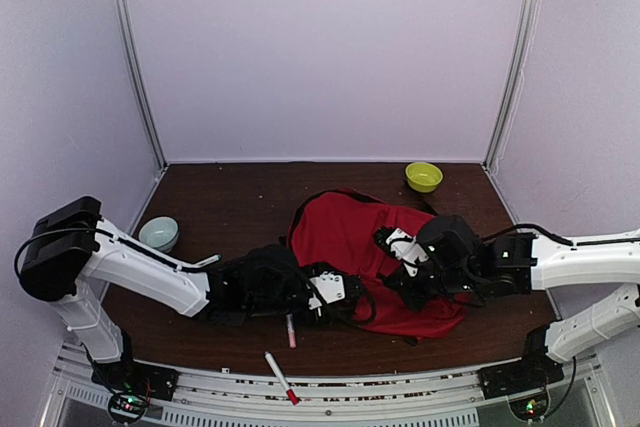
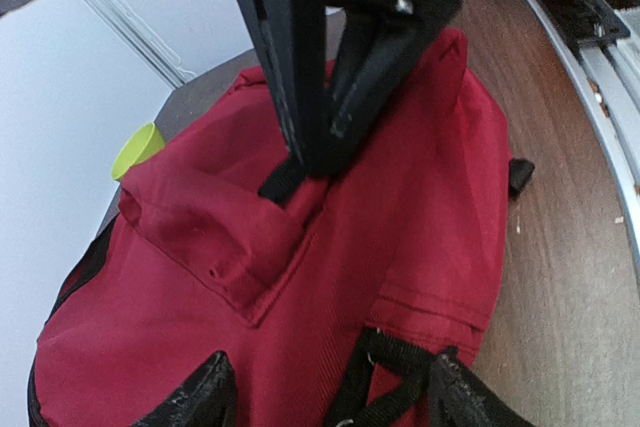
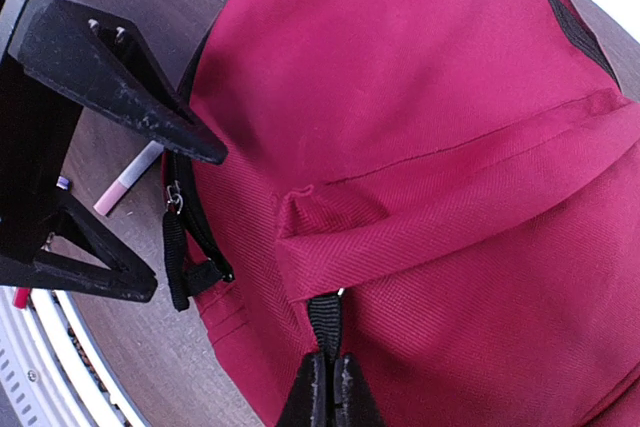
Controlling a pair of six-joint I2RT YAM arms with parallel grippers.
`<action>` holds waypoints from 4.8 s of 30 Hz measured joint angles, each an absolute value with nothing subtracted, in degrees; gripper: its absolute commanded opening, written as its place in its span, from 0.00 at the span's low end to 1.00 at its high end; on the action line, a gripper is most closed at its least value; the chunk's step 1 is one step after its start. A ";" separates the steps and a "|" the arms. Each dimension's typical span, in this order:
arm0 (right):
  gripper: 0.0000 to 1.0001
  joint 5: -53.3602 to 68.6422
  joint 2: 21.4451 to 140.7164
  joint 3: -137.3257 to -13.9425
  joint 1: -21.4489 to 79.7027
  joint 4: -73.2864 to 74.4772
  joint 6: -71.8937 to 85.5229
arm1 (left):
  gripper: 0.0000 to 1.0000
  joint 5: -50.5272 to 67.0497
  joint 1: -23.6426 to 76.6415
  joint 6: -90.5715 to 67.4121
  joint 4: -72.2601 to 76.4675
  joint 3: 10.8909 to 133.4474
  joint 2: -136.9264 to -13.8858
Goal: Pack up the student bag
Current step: Hold the student bag at the center of the board, then unzip the lower front pocket of the student bag.
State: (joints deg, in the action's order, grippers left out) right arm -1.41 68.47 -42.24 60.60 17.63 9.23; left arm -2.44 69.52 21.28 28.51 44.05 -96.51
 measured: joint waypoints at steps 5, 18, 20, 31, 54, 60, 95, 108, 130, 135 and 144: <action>0.00 0.38 68.47 -44.16 60.36 18.92 9.17 | 0.65 -2.09 69.52 15.68 28.42 47.72 -96.55; 0.00 0.34 67.53 -44.73 59.86 19.92 9.45 | 0.48 -6.96 69.45 6.79 32.91 51.66 -106.08; 0.00 0.34 66.74 -44.58 59.59 19.90 9.52 | 0.42 -7.29 69.47 6.28 33.69 51.86 -106.72; 0.00 0.86 64.42 -44.21 58.65 19.51 10.09 | 0.00 -8.16 69.14 5.04 36.86 51.88 -107.20; 0.00 9.28 65.28 -43.42 50.74 15.86 15.09 | 0.00 -7.90 69.19 8.56 44.62 47.44 -106.50; 0.00 12.19 67.44 -43.35 49.04 14.50 16.88 | 0.00 -7.38 69.08 9.02 45.15 46.41 -106.37; 0.37 24.05 67.96 -43.20 45.89 16.01 14.98 | 0.00 -1.32 68.69 9.91 41.04 43.48 -102.69; 0.34 24.93 71.16 -43.11 46.30 14.92 14.57 | 0.00 -1.04 68.69 9.91 40.16 43.48 -102.63; 0.29 30.17 71.46 -40.45 47.77 9.34 16.25 | 0.00 -0.99 68.69 9.91 39.09 43.51 -102.63; 0.15 30.15 73.28 -40.45 48.25 8.62 16.53 | 0.00 -0.99 68.69 9.91 38.63 43.51 -102.63; 0.00 29.71 73.28 -40.45 48.47 8.71 16.69 | 0.00 -0.99 68.69 9.91 38.46 43.51 -102.63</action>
State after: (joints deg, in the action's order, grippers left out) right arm 29.71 73.28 -40.45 48.47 8.71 16.69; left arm -0.99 68.69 9.91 38.46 43.51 -102.63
